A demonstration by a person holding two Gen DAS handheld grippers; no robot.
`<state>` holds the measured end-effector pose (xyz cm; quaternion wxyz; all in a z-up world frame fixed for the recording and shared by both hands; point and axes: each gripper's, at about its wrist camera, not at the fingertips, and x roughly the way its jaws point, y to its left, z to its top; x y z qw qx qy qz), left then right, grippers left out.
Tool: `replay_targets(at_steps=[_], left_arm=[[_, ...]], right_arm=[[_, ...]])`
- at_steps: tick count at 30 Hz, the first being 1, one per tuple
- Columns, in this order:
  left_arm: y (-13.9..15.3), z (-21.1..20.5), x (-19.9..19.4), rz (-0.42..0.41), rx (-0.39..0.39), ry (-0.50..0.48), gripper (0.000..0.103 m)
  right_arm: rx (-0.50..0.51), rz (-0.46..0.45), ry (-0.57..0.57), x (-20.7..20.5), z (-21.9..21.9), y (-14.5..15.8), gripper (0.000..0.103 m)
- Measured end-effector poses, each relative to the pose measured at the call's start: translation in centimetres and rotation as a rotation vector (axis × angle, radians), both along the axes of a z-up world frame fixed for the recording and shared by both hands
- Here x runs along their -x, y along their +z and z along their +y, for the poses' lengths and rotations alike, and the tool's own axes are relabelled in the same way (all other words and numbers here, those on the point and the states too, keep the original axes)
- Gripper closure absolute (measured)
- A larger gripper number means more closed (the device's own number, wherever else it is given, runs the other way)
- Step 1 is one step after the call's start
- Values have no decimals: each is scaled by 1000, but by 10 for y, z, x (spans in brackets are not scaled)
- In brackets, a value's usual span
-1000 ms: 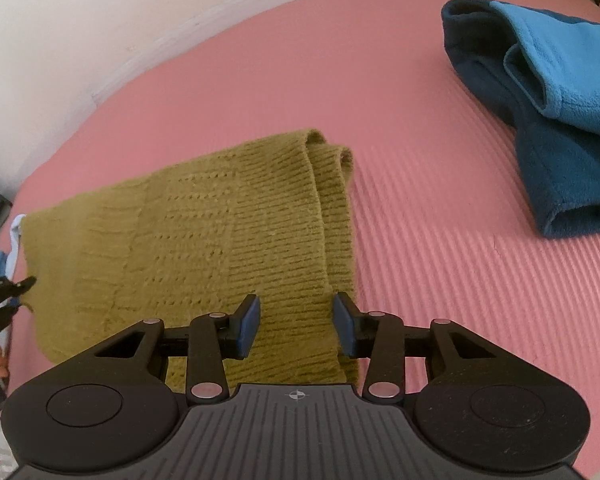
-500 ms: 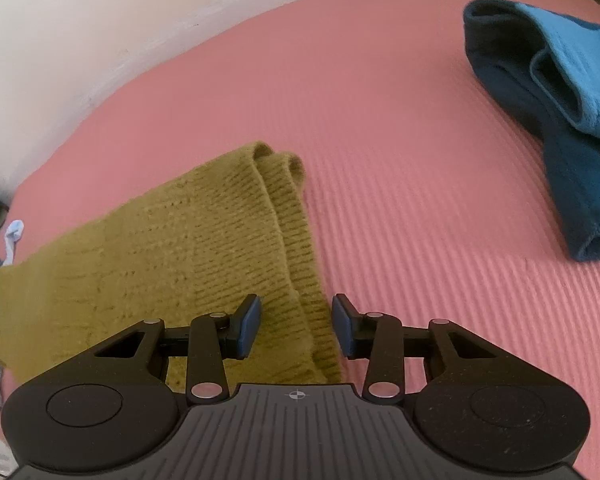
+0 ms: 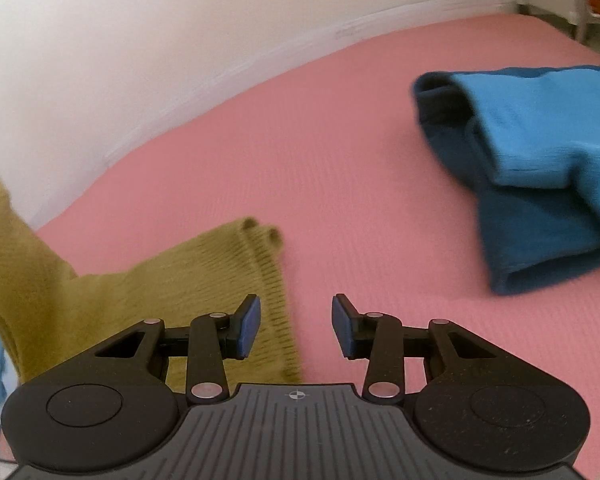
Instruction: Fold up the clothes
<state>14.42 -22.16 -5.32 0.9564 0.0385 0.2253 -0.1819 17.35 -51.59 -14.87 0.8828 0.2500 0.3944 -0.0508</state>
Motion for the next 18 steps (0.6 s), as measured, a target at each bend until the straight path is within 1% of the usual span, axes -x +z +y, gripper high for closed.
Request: replay_targets(at_steps=[4,5,9,13,17,18], left_arm=[[-32,-43,10,68,-31,-135,88],[-38,-48,11,87,-37,-151,88],[-58,-61,14,161,-61,-190,88],[-78,-73,16,235,-84,-229,88],[-98,-86,19,310,-108,-268,83],[-94,-81,19,316,-87,-266,83]], right_arm=[[-2,11,-40,13,-19,-4,66],[-4,15,-49,16,-23,-6,66],[-13,31,-73,22,-35,-13,66],[-14,44,-71,24,-37,-18,66],[-17,38,-50,22,-32,-16,66],[-19,34,-44,21,-30,-15,66]])
